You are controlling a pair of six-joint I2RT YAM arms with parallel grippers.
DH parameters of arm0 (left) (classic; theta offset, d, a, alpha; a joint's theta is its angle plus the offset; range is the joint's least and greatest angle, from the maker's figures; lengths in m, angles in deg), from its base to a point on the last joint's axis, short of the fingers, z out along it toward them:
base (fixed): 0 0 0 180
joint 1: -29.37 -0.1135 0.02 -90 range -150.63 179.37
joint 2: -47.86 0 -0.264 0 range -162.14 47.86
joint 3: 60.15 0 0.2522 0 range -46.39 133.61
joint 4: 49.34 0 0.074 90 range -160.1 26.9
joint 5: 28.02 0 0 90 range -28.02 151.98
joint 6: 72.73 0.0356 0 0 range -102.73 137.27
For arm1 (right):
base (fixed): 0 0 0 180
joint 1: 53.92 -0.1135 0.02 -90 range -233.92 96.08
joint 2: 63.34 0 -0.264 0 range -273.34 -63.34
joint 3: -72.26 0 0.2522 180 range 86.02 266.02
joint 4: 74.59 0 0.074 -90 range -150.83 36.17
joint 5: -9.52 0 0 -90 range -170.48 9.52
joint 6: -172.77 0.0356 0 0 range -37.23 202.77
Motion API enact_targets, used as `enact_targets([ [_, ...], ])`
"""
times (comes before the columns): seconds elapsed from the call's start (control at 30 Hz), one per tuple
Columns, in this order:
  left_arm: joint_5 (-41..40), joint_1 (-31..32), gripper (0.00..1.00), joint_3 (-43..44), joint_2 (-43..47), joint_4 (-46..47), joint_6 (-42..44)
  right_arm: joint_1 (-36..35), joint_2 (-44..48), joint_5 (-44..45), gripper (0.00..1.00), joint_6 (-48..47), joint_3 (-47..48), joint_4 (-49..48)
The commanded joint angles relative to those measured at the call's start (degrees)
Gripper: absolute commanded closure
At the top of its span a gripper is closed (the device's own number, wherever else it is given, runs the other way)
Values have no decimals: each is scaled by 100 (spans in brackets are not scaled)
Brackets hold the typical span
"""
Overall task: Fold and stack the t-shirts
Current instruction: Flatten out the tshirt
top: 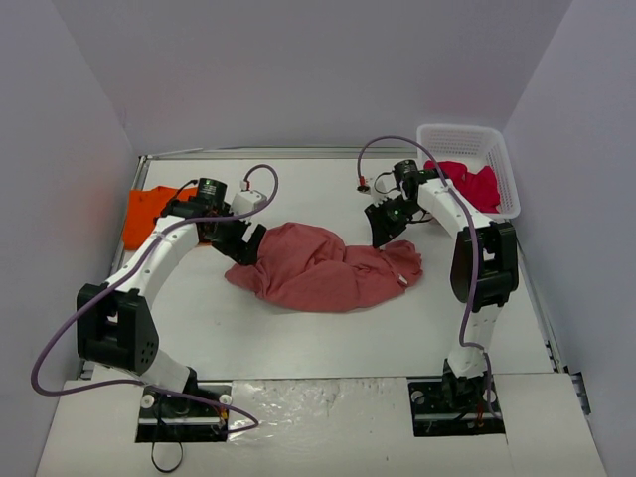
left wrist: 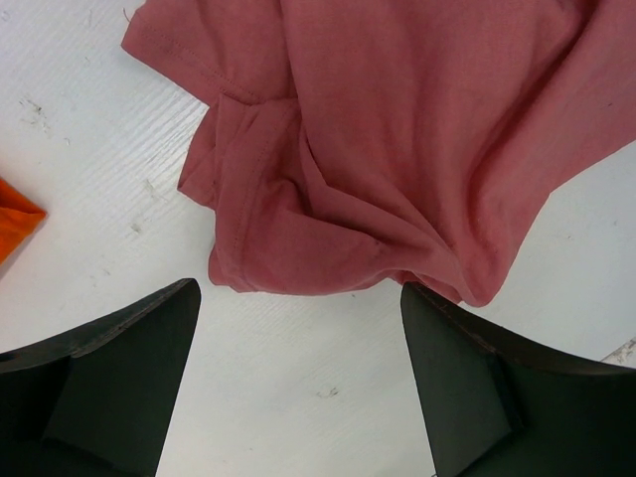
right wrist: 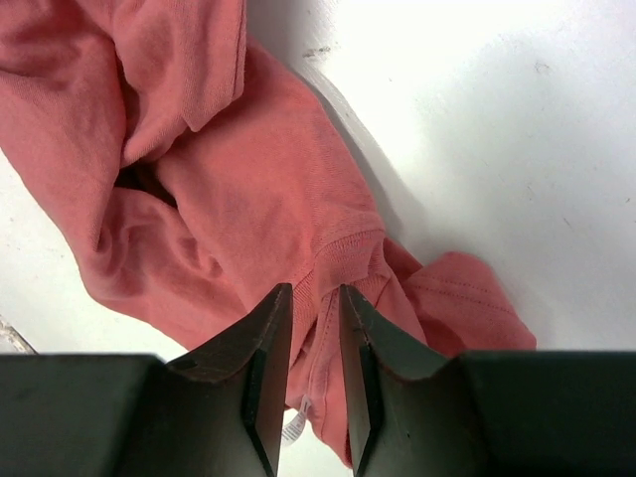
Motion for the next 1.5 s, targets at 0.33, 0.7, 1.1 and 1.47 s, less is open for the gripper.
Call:
enact_targets([
  [0.33,111,-84,18,-25,168,63,-24,-43,-41,53,59,9,231,255],
  [0.7,111,-110,18,-69,168,80,-6,-52,-445,106,59,-35,433,247],
  [1.1,155,-137,18,-69,116,98,-6,-70,-533,97,62,-61,363,255],
  [1.47,155,-145,18,-77,151,80,20,-87,-542,45,78,-96,258,264],
])
